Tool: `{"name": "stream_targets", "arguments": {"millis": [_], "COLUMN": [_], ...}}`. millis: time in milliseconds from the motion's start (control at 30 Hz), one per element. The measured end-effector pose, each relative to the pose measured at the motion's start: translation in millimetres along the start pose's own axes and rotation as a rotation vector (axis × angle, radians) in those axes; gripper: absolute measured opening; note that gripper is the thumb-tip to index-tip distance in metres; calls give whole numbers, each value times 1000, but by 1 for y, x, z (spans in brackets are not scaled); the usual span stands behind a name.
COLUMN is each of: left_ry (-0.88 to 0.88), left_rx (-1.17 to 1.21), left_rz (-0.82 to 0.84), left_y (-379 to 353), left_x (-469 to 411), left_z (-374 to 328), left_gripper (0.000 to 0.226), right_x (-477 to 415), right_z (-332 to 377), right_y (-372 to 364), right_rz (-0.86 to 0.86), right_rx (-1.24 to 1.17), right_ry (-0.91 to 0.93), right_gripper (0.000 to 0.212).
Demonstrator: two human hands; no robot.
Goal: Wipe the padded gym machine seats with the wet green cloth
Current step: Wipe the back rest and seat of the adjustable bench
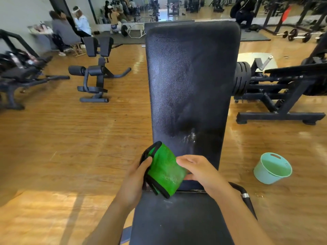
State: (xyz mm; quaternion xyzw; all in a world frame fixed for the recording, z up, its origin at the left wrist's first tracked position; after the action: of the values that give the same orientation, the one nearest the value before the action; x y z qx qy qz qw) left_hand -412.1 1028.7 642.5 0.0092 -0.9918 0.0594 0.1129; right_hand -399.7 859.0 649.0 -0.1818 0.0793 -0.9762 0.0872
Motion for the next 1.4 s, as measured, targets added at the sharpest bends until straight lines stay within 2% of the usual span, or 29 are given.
{"name": "stream_targets", "arguments": {"millis": [167,267,400,500,600,733,800,867,967,1033,1133,1233,1300,1400], "left_ry": [-65,-108,-99,-80,33,287,390,442,422,369,245,193,200,232], "left_rx": [-105,-252,-341,-372,-188,74,88,19,13,44,3,-51,-17,-18], "left_rz": [38,71,46,81,205,336,374,395,448,479,514,534,590,532], "left_y": [6,13,23,25,16,3,0,-3,-9,-13,-20,-21,-17,-10], "left_x": [9,11,6,6,11,17,21,22,24,22,18,14,17,15], "left_z": [-10,-16,-16,-17,-16,-2,6,13,14,8,-5,-12,-10,-7], "left_gripper": [18,28,5,16,22,37,45,42,28,39,39,61,33,32], "right_x": [2,4,9,10,13,22,25,29,34,35,36,37,35,27], "right_z": [-7,-7,-6,-6,-4,6,13,17,21,23,25,27,28,28], "right_y": [-11,-16,-19,-16,-18,-26,-27,-29,-31,-32,-32,-33,-31,-23], "right_rz": [0,9,24,-16,-14,47,25,19,31,47,92,140,135,27], "right_rx": [32,49,95,138,207,275,332,364,324,283,191,83,31,38], "right_ry": [-12,10,54,127,227,321,373,399,422,441,447,434,437,440], "right_gripper": [14,14,15,15,11,28,26,28,32,34,35,26,23,27]}}
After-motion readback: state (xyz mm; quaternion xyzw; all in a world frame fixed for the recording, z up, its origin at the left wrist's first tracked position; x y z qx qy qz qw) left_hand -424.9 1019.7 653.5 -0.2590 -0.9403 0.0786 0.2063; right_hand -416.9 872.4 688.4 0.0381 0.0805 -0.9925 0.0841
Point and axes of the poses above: each hand's wrist, its own x-axis away from the middle knuckle, its own y-axis out of the back of the hand, z = x × y, the point moved 6 cm from there along -x, towards the middle knuckle, and after that the axes turned 7 degrees about -x, right-handed, at the moved point
